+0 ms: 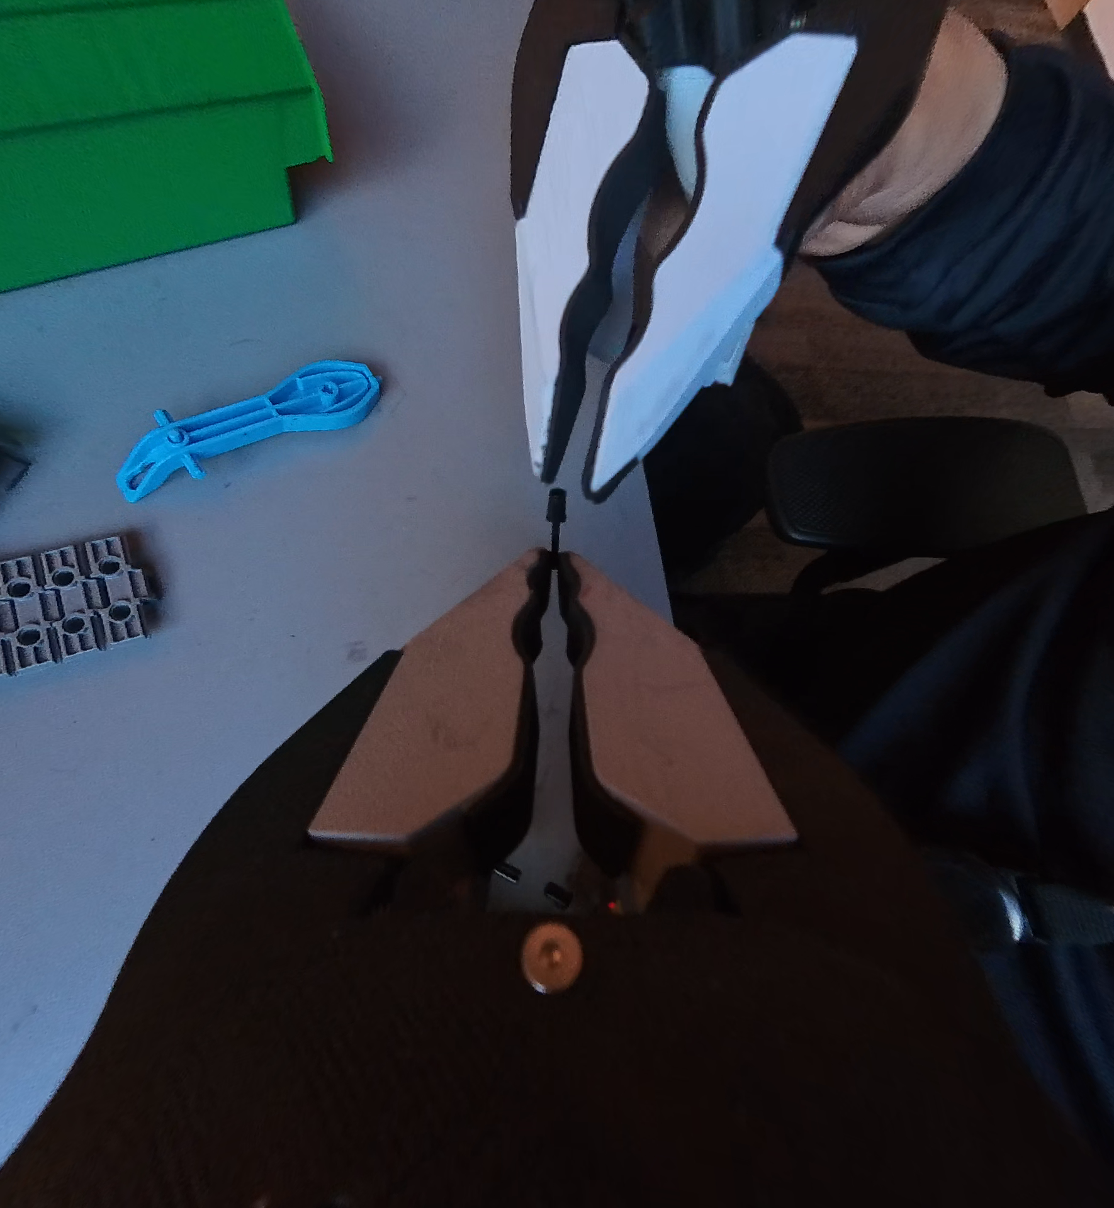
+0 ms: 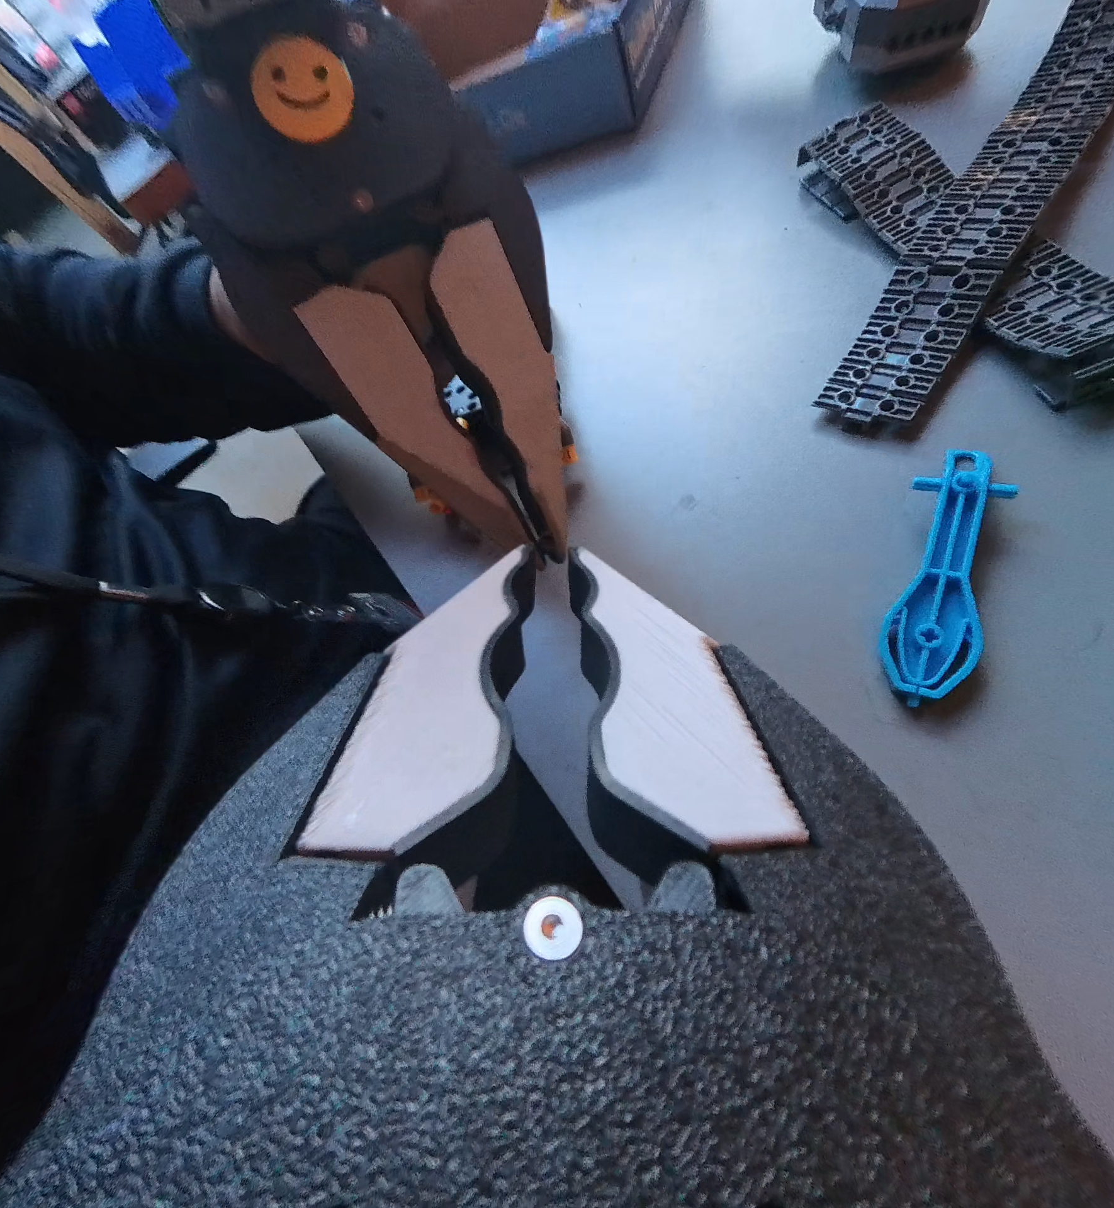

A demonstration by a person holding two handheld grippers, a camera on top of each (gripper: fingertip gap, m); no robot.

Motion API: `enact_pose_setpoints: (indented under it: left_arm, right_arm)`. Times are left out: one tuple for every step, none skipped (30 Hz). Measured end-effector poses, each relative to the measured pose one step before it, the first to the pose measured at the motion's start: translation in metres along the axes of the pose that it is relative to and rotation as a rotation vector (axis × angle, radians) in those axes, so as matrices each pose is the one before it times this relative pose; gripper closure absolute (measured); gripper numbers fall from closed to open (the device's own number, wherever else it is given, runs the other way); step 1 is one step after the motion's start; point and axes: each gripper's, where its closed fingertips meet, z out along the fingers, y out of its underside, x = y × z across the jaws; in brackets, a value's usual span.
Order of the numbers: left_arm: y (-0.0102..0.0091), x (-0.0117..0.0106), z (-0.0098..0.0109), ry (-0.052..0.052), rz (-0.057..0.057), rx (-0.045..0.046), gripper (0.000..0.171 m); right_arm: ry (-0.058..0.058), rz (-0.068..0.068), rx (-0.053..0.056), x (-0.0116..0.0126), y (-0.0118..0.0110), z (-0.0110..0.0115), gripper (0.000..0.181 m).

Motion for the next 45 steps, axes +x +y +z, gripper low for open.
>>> enact_pose_setpoints:
  left_arm:
    - [-0.00036,0.00055,-0.00002,0.0011,0.0017,-0.00212,0.171]
    - [-0.00011,0.00048,-0.00012,0.0009,0.0028,-0.00227,0.171]
    - [0.00045,-0.00012,-0.00016,-0.0027,0.0037,-0.00573,0.171]
    - [0.00065,-0.00038,-0.00016,-0.0058,0.0049,-0.00559,0.171]
    - [0.0005,0.00012,-0.00036,-0.0036,0.0052,-0.00216,0.171]
    - [0.00031,-0.00003,-0.0003,-0.0041,0.0035,-0.00125,0.171]
    - [-0.00031,0.0001,-0.00063,-0.0024,0.002,0.00309,0.171]
    - [0.00025,0.00065,-0.00038,0.0034,0.0016,-0.00135,0.171]
    - [0.00054,0.00023,-0.00006,0.0021,-0.0001,-0.00494,0.171]
    - [0.00062,0.00013,0.00011,0.0017,0.0,-0.0045,0.171]
    - [0.00033,0.00069,0.00022,0.0048,-0.0005,-0.00179,0.171]
    - [0.00018,0.00096,0.00028,0.007,-0.0015,-0.00093,0.171]
    - [0.00044,0.00074,0.00025,0.0044,-0.0017,-0.00348,0.171]
    - [0.00071,0.00045,0.00038,0.0005,0.0017,-0.0049,0.171]
    - [0.00076,0.00034,0.00049,-0.0023,0.0036,-0.00551,0.171]
    - [0.00026,0.00032,0.00033,-0.0021,0.0034,-0.0027,0.171]
    - [0.00047,0.00046,0.00029,-0.0004,0.0018,-0.00413,0.171]
    - [0.00075,-0.00051,0.00036,-0.0042,0.0013,-0.00489,0.171]
    - [-0.00006,-0.00033,0.00012,-0.002,-0.0006,0.00285,0.171]
    - [-0.00047,0.00029,-0.00007,0.0053,-0.0054,0.00641,0.171]
    - [-0.00047,-0.00006,-0.00045,0.0053,-0.0109,0.0064,0.171]
    - [-0.00049,-0.0004,-0.00041,0.0039,-0.0131,0.00628,0.171]
    - [-0.00005,-0.00057,-0.00051,0.0014,-0.0158,0.00293,0.171]
    - [0.00183,-0.00094,-0.00053,-0.0029,-0.021,-0.01025,0.171]
    - [0.00371,-0.00054,0.00014,-0.0043,-0.0255,-0.02363,0.166]
    - [0.00455,0.00029,0.00066,-0.0028,-0.0299,-0.02848,0.163]
    - [0.00366,0.00158,0.00125,0.0012,-0.0278,-0.02199,0.16]
    - [0.00208,0.00226,0.00146,0.0041,-0.0212,-0.009,0.158]
    - [0.00172,0.00124,0.00171,-0.0019,-0.0164,-0.00582,0.158]
    - [0.00211,-0.00089,0.00192,-0.0125,-0.013,-0.01305,0.156]
    - [0.00144,-0.00232,0.00222,-0.0187,-0.0039,-0.01127,0.154]
    - [0.00155,-0.00348,0.00265,-0.0224,-0.0001,-0.00952,0.155]
    - [0.00272,-0.00271,0.00351,-0.0144,-0.0039,-0.01967,0.155]
    - [0.00323,-0.00085,0.00368,-0.0033,-0.0095,-0.02528,0.155]
    - [0.00214,0.00089,0.00329,0.0037,-0.005,-0.0174,0.155]
    - [0.00162,0.0005,0.00293,-0.0015,0.0022,-0.01168,0.156]
    - [0.00181,-0.00153,0.00263,-0.0148,0.0038,-0.01214,0.158]
    - [0.00071,-0.00183,0.00186,-0.0154,0.0036,-0.00471,0.161]
    - [-0.00059,0.0001,0.0006,-0.0012,-0.0003,0.00533,0.163]
    - [-0.00046,0.00021,0.00034,0.002,-0.0056,0.00182,0.163]
    - [-0.00012,-0.00045,0.00007,-0.0015,-0.0065,0.00117,0.164]
    - [-0.00026,-0.00018,0.00015,-0.0006,-0.0033,0.00174,0.164]
    - [-0.00034,0.00005,0.00016,0.0002,-0.0018,0.00073,0.164]
    - [-0.00038,0.00011,0.00018,-0.0012,-0.0002,0.00057,0.164]
    - [-0.00043,0.00006,0.00008,-0.0026,0.0022,-0.00014,0.163]
  right_arm:
    - [0.0129,-0.0141,-0.0122,0.00039,0.00121,0.00184,0.174]
    - [0.0012,-0.0088,-0.0026,-0.0009,-0.00009,0.00132,0.176]
    - [-0.0043,-0.0023,-0.0026,-0.00121,-0.00002,0.00087,0.179]
    - [0.0,-0.0026,-0.0024,-0.00042,-0.00006,0.00036,0.179]
    - [0.0033,-0.0067,0.0011,-0.00016,-0.0005,0.00002,0.179]
    - [-0.0002,-0.004,0.0007,-0.00061,-0.00021,0.00005,0.179]
    - [-0.0028,0.0024,-0.0016,-0.00049,0.00019,0.00012,0.178]
    - [-0.0024,0.0043,-0.0001,-0.00006,0.00006,0.0001,0.176]
    - [-0.0023,0.0042,0.0015,0.0,-0.00012,0.00012,0.176]
    - [-0.0022,0.0029,0.0011,-0.00035,-0.00004,0.00018,0.176]
    - [-0.0004,-0.0003,0.0003,-0.00036,0.00002,0.00017,0.176]
    - [0.0003,-0.003,-0.0016,-0.00057,0.00029,0.00044,0.176]
    - [-0.0006,-0.004,-0.0026,-0.00072,0.00051,0.00072,0.176]
    - [-0.0008,-0.0033,-0.0037,-0.00063,0.00082,0.00088,0.177]
    - [-0.0005,-0.0021,-0.0048,-0.00026,0.0011,0.00089,0.178]
    - [0.0013,-0.0003,-0.0037,0.00029,0.00084,0.0006,0.178]
    - [0.002,0.0026,-0.001,0.00043,0.00037,0.00014,0.178]
    - [-0.0009,0.0046,0.0022,-0.00004,-0.00024,-0.00026,0.178]
    - [-0.0012,0.0048,0.0035,-0.00011,-0.00047,-0.00031,0.178]
    - [0.0016,0.0037,0.004,0.00014,-0.00033,-0.00025,0.178]
    - [0.0049,0.0037,0.0039,0.00054,-0.00022,-0.00035,0.178]
    - [0.0113,0.0065,0.0036,0.00149,0.00029,-0.00032,0.178]
    - [0.0187,0.0094,0.002,0.00288,0.00104,-0.00071,0.178]
    - [0.0163,0.0117,-0.002,0.00272,0.00238,-0.00085,0.178]
    - [0.0089,0.0132,-0.0031,0.00171,0.00317,-0.00058,0.178]
    - [0.0051,0.012,-0.005,0.00101,0.0039,-0.00003,0.178]
    - [0.008,0.0065,-0.0096,0.00123,0.00477,0.00056,0.178]
    - [0.0148,0.0006,-0.0102,0.00213,0.00485,0.00069,0.178]
    - [0.0172,-0.0002,-0.0069,0.00263,0.00409,0.00052,0.178]
    - [0.0132,0.0035,-0.0035,0.00226,0.00314,0.00057,0.178]
    - [0.0103,0.0071,0.0014,0.00199,0.00216,0.00052,0.179]
    - [0.0093,0.0075,0.0091,0.00131,0.00076,0.00039,0.179]
    - [0.004,0.0061,0.0148,-0.0002,-0.00032,0.00066,0.179]
    - [-0.0001,0.0025,0.0154,-0.00163,-0.00054,0.00087,0.179]
    - [0.0068,-0.0054,0.015,-0.00134,-0.00062,0.00094,0.179]
    - [0.0168,-0.0121,0.0099,-0.00003,0.00012,0.00085,0.179]
    - [0.0233,-0.0148,0.0043,0.00104,0.00057,0.00062,0.179]
    - [0.0277,-0.0146,0.0069,0.00176,-0.00009,-0.00018,0.179]
    - [0.0269,-0.0128,0.0116,0.00165,-0.00083,-0.00075,0.179]
    - [0.0218,-0.0101,0.0142,0.00081,-0.00143,-0.00094,0.179]
    - [0.016,-0.0084,0.0155,-0.00036,-0.00146,-0.00089,0.179]
    - [0.0129,-0.0075,0.0101,-0.00081,-0.00046,-0.00041,0.179]
    - [0.0161,-0.0081,0.0029,-0.00007,0.00056,-0.00015,0.179]
    - [0.0145,-0.0107,0.0005,-0.00013,0.00082,0.00013,0.179]
    - [0.006,-0.0082,-0.0012,-0.00103,0.00076,0.00047,0.179]
